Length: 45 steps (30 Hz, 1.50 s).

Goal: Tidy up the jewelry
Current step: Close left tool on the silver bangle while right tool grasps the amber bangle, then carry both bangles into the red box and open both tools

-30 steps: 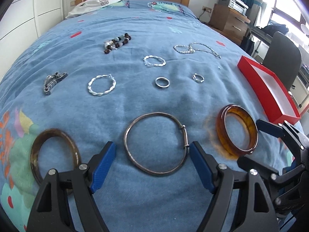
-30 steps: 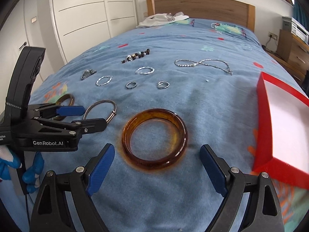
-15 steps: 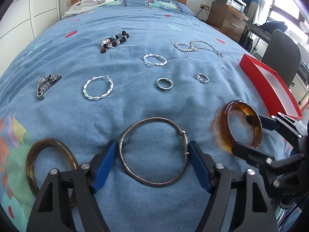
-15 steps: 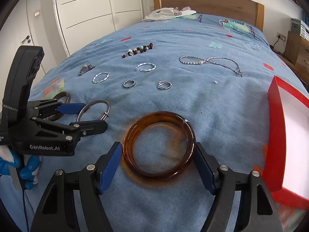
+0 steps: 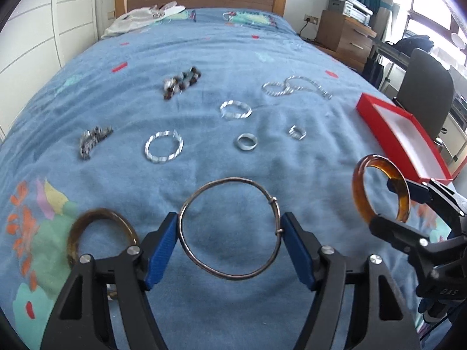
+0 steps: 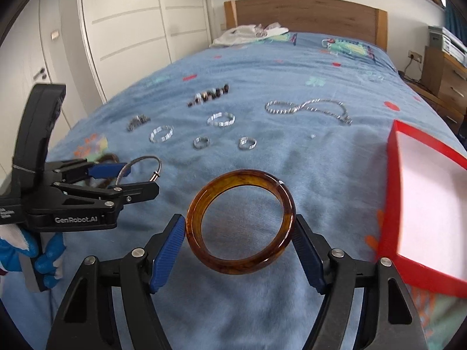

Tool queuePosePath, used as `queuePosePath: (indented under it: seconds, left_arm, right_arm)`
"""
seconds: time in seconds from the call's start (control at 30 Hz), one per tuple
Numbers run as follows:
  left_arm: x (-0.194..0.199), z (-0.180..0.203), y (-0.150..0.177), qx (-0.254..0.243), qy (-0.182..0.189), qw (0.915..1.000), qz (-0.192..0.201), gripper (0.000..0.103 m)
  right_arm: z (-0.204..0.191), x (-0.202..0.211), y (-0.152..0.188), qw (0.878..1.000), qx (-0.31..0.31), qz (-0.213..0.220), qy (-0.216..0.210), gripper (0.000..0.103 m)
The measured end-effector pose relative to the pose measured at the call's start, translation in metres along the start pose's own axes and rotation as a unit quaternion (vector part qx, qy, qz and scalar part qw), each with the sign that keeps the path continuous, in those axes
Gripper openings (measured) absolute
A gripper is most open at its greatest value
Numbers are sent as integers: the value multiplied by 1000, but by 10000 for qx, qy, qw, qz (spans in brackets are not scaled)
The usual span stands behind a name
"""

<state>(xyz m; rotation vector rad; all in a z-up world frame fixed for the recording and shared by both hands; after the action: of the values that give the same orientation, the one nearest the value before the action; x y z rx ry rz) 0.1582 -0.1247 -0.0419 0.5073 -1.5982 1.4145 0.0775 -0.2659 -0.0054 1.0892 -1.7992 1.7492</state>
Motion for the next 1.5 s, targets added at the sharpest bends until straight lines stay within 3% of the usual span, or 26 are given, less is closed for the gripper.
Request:
queuePosePath:
  seconds: [0.17,0.3,0.47,0.7,0.83,1.1,1.27,1.5]
  left_arm:
    - [22,38,-20,-374,302,9987,171,69]
    - [31,94,-41,-738,758,9940,266,69]
    - [20,173,-64,-1128,1293,9849,240,69]
    - [-19,256,-80,-1848,1516,9710,-43,69]
    - [-39,277,-80,-2262,1431,9631,-281,69]
    - [-66,303,-61,-3085,1448,9371,-755,69]
    - [-75,302,-54,-3127,1523,9331,-917,69]
    - [-83,300,-52,-3139,1536,9320,-958,70]
  right_arm:
    - [17,41,0,9992,-252,295,72,73]
    - [66,78,5,9976,-491,355,346,73]
    - [134,101,11,9963,-547,149,644,73]
    - [209,97,15,9968,-290,-357,652,73]
    - [230,88,19,9958,7,-668,621,73]
    - [233,70,34,9877,856,-1272,320,73]
    - [235,51,33,9760,1117,-1854,255,73]
    - [234,35,33,9629,1352,-2306,369,73]
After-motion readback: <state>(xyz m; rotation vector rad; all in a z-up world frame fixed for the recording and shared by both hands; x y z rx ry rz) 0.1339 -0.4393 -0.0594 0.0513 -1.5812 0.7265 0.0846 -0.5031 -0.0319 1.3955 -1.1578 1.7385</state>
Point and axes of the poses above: each gripper's, at about its wrist camera, not at the fingertips, and x roughly against the way its jaws point, z to its right, y to its underside, the point moved 4 cm from there along -x, roughly the way its jaws point, and after that the axes turned 5 degrees about -z, right-handed, at the moved point
